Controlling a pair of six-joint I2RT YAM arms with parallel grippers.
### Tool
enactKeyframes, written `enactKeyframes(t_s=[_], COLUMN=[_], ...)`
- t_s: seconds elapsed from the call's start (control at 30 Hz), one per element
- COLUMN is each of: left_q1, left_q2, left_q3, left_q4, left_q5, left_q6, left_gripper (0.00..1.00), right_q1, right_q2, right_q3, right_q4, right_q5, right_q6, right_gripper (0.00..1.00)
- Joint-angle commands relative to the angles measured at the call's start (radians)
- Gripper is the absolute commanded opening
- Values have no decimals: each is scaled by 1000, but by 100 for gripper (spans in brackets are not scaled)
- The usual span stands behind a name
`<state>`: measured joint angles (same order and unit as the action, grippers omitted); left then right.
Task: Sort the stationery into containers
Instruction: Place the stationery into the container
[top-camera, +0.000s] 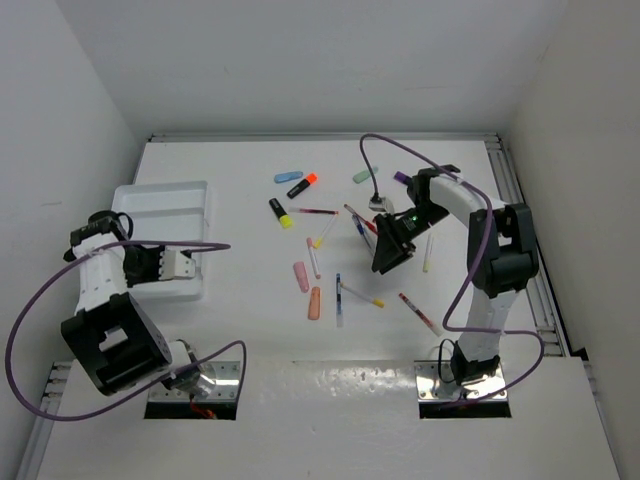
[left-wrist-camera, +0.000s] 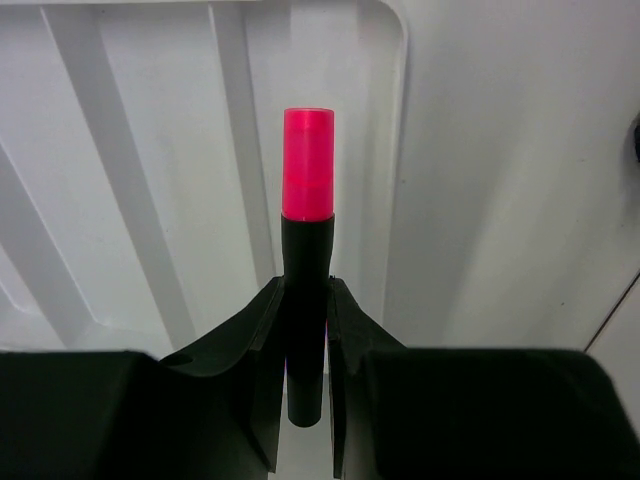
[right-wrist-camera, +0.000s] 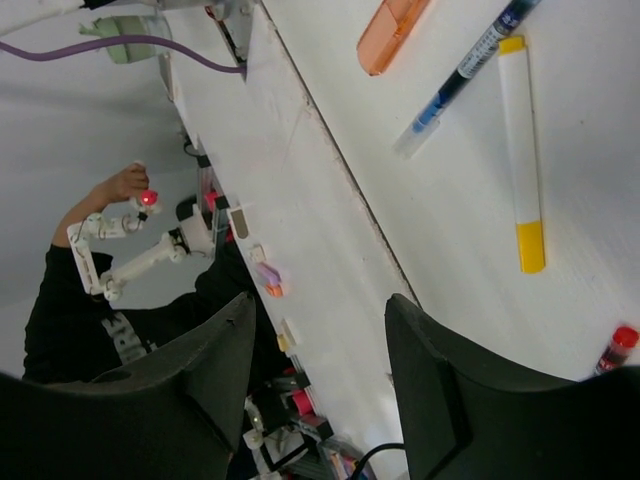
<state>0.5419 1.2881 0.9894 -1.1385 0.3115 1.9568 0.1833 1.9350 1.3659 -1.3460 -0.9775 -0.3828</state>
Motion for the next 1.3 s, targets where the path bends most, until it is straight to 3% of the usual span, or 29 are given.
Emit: enactKeyframes(t_s=[0.0,0.17,0.47,0.73,0.9,1.0,1.1,1.2,1.27], left_q1=[23,30,33,24,30,26,-31,-144,-265], left_q2=[2,2,106,113,103,106,137,181,189], left_q3=[-35,-89,-44,-43,-25,52,199,336,388], left_q4=[5,81,143,146,131,103,75,92,172], left_q5=[64,71,77,69,92,196,325,419,436], left_q6=[137,162,175,166,151,62,-181,-564,-701], left_gripper=[4,5,9,50,55,54,54,54,54], right_q1=[-11,-36,-41,-51,-53,-44,-44,-44,-47], right_q2=[-41,-30,-74,-111,-136,-171,-200,-208,-208], right_q3=[8,-8,-96,-125,-113,-99,-84,-67,-73], right_q4=[-107,-41,13,113,185,258,335,369,386], right_q5=[40,54,111,154,200,246,281,280,273], right_q6=[2,58,56,127,189,235,285,324,343], right_gripper=[55,55,56,63,62,60,57,56,55])
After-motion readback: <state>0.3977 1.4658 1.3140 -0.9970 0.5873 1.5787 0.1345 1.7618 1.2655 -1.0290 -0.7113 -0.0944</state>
